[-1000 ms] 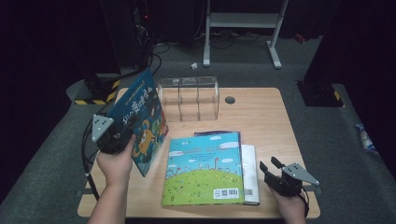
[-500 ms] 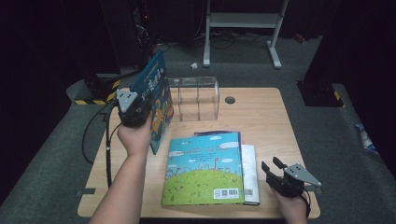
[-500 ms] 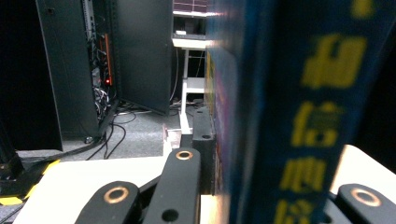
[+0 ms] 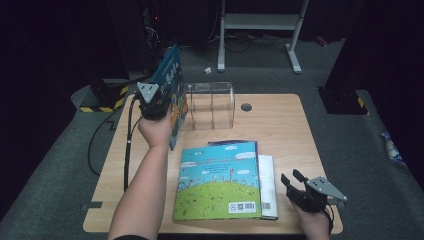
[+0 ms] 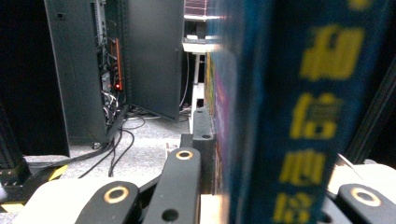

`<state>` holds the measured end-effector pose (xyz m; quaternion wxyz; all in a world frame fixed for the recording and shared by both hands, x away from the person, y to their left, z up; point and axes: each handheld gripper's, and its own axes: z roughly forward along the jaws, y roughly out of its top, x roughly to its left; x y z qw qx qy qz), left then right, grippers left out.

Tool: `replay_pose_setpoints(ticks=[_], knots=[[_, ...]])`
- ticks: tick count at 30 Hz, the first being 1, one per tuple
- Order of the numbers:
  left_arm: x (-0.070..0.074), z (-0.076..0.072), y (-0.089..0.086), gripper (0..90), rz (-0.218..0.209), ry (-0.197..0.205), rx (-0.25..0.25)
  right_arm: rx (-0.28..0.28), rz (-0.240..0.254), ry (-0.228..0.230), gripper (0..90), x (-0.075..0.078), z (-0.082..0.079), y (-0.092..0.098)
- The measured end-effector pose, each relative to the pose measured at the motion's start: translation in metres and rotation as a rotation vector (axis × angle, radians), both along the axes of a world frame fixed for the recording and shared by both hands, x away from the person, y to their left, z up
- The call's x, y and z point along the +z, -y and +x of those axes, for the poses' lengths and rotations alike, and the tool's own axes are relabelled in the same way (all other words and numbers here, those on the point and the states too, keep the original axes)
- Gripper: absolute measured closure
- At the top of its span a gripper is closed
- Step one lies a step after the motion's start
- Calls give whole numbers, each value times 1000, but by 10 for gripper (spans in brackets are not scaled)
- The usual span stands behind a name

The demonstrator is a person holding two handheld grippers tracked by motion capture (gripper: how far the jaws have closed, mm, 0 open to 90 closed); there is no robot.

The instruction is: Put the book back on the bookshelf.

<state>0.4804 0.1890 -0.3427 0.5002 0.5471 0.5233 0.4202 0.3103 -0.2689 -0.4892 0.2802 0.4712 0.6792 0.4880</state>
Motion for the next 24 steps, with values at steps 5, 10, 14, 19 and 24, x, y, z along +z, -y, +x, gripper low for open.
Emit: replay_pose_setpoints(ticks=[5,10,14,19,24], knots=[[-5,12,4,833,15,0,16,-2,3,-7,486,0,1,0],[-13,18,7,833,22,0,22,3,-1,-8,486,-1,1,0],[-20,20,8,832,22,-7,29,2,3,-17,487,-3,1,0],[-29,16,8,832,17,1,24,5,6,-19,487,-3,1,0],[-33,9,9,828,43,6,10,13,-1,-21,486,-3,0,-3]])
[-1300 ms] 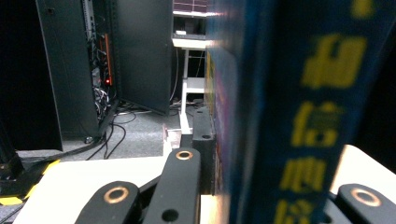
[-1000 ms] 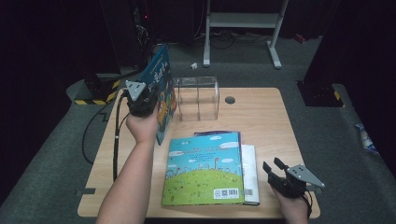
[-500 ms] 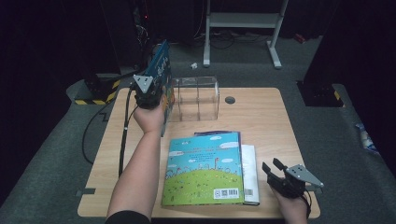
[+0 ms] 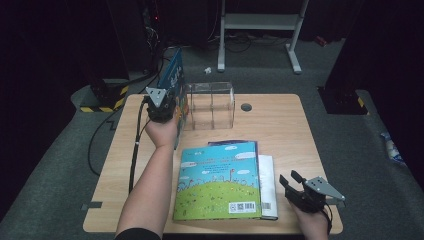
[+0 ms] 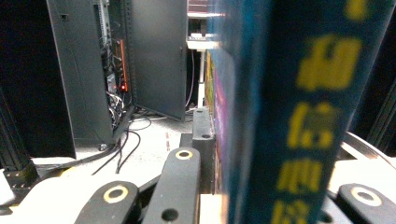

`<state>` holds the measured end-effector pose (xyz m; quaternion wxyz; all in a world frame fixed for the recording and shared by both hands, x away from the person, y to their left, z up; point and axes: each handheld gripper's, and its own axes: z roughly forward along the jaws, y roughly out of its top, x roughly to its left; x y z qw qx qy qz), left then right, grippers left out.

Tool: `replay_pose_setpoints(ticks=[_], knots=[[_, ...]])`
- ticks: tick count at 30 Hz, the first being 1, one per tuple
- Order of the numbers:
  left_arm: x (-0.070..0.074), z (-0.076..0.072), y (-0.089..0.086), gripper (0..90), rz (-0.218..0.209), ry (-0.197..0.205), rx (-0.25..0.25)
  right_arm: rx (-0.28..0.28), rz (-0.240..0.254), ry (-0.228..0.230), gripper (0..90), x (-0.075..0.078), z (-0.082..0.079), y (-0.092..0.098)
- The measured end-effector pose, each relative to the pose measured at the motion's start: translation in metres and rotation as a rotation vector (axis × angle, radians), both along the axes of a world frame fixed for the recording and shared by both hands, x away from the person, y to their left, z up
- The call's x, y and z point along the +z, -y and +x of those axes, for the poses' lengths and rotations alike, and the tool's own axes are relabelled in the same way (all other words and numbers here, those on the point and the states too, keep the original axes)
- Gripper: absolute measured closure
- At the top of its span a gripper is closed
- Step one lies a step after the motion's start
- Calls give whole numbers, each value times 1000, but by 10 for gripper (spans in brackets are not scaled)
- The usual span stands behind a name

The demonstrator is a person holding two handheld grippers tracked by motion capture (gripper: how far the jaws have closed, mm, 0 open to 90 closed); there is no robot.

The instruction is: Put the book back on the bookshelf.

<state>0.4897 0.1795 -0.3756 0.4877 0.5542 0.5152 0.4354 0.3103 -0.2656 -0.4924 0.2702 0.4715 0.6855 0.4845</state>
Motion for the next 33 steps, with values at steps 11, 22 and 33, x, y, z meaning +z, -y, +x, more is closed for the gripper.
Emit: replay_pose_setpoints(ticks=[11,22,33], knots=[[-7,-22,3,792,44,-9,-36,11,4,-7,484,1,-1,-1],[10,-30,-4,707,42,-38,-115,23,-10,-9,481,0,-1,-5],[30,-31,-7,665,-8,-35,-136,29,-11,-7,478,1,-2,-5]])
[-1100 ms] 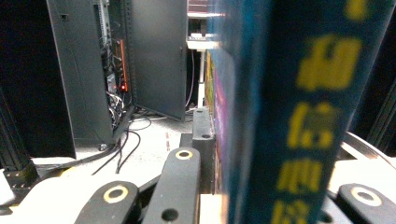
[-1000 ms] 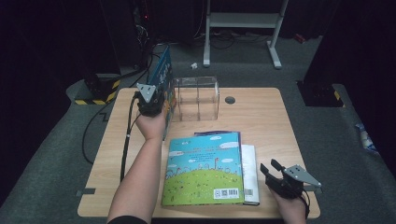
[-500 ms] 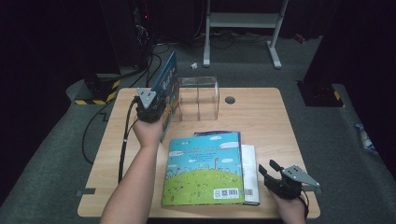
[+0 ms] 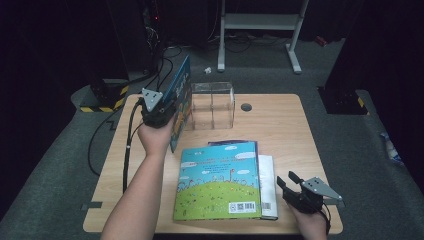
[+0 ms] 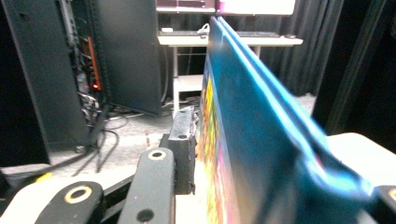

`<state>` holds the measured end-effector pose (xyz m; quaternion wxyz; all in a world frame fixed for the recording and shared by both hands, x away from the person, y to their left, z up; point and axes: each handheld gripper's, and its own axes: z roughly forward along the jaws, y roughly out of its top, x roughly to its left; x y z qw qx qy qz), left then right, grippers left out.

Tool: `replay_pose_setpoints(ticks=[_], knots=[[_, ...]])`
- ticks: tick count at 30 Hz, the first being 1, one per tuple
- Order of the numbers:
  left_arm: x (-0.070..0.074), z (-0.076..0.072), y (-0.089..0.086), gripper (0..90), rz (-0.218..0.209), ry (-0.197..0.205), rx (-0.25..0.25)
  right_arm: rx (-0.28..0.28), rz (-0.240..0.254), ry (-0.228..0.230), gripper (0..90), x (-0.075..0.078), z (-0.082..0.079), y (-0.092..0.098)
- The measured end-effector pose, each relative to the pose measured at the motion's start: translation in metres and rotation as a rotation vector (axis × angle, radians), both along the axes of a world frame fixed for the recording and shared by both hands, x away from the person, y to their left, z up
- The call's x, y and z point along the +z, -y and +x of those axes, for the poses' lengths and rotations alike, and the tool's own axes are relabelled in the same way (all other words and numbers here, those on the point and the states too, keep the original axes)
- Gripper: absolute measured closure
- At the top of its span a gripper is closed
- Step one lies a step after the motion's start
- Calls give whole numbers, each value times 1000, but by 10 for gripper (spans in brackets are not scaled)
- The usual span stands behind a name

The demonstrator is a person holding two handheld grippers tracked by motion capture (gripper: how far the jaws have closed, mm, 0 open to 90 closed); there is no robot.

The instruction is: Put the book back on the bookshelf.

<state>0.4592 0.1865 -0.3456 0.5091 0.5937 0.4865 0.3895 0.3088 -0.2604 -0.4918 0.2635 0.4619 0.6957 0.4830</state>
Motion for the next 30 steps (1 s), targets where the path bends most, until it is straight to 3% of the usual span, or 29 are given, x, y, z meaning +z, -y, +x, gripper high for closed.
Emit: replay_pose_setpoints(ticks=[5,10,21,30], knots=[[4,2,0,783,28,-22,5,-1,5,-1,478,0,0,0],[7,5,1,822,60,-37,41,0,6,-3,478,0,0,1],[15,21,3,832,48,-28,109,0,2,1,480,0,0,1],[8,29,-3,832,22,0,154,-7,11,0,481,0,1,3]])
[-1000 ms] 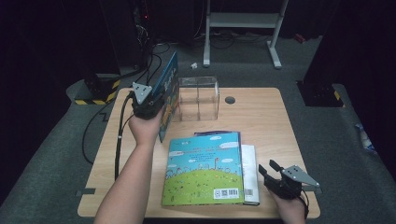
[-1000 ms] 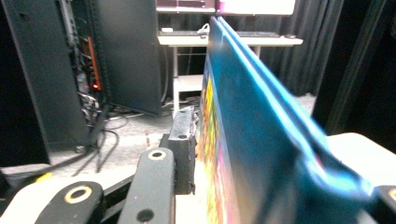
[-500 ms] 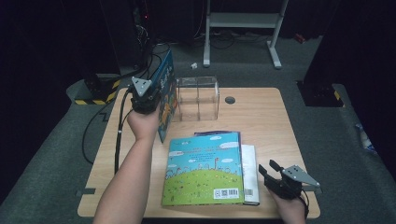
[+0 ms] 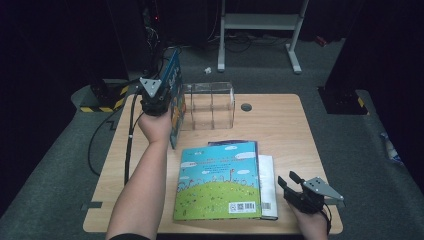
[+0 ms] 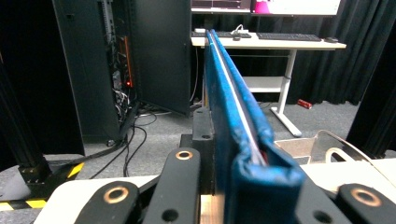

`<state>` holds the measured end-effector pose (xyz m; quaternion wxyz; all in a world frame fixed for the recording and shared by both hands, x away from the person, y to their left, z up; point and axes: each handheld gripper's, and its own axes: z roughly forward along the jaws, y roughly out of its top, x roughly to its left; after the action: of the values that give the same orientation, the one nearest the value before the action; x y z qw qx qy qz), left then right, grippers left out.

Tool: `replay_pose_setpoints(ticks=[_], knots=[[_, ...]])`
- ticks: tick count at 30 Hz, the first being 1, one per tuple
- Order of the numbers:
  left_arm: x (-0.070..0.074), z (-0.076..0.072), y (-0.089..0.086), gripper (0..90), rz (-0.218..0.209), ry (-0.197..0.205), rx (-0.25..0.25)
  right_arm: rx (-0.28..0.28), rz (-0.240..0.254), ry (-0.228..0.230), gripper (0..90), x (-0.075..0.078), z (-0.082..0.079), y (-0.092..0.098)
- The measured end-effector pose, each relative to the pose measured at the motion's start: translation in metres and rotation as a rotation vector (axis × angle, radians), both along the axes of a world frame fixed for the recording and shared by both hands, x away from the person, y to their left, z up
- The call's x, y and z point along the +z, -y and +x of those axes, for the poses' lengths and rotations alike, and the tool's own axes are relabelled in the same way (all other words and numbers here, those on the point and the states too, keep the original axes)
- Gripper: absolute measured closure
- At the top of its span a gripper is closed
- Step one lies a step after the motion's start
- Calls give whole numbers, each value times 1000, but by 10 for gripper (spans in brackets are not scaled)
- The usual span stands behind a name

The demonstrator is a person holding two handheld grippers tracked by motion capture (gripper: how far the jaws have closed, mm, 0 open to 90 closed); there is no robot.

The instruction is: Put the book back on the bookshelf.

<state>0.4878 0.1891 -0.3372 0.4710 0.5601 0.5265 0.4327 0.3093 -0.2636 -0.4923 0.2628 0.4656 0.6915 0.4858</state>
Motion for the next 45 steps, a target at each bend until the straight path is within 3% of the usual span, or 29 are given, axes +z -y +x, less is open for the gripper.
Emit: replay_pose_setpoints(ticks=[4,8,20,34,38,45], knots=[[0,1,-5,832,-12,6,6,-3,3,-11,482,-2,1,0],[0,3,-6,833,3,25,18,-1,0,-14,482,-2,1,-2],[-6,12,-5,832,-27,38,37,-7,4,-26,483,-4,1,-1],[-14,6,-14,821,-25,67,10,-3,-4,-26,483,-5,1,-3],[-15,4,-13,809,6,70,2,-3,-5,-25,482,-5,0,-4],[-18,5,-16,779,4,50,-6,2,-8,-24,481,-5,0,-5]])
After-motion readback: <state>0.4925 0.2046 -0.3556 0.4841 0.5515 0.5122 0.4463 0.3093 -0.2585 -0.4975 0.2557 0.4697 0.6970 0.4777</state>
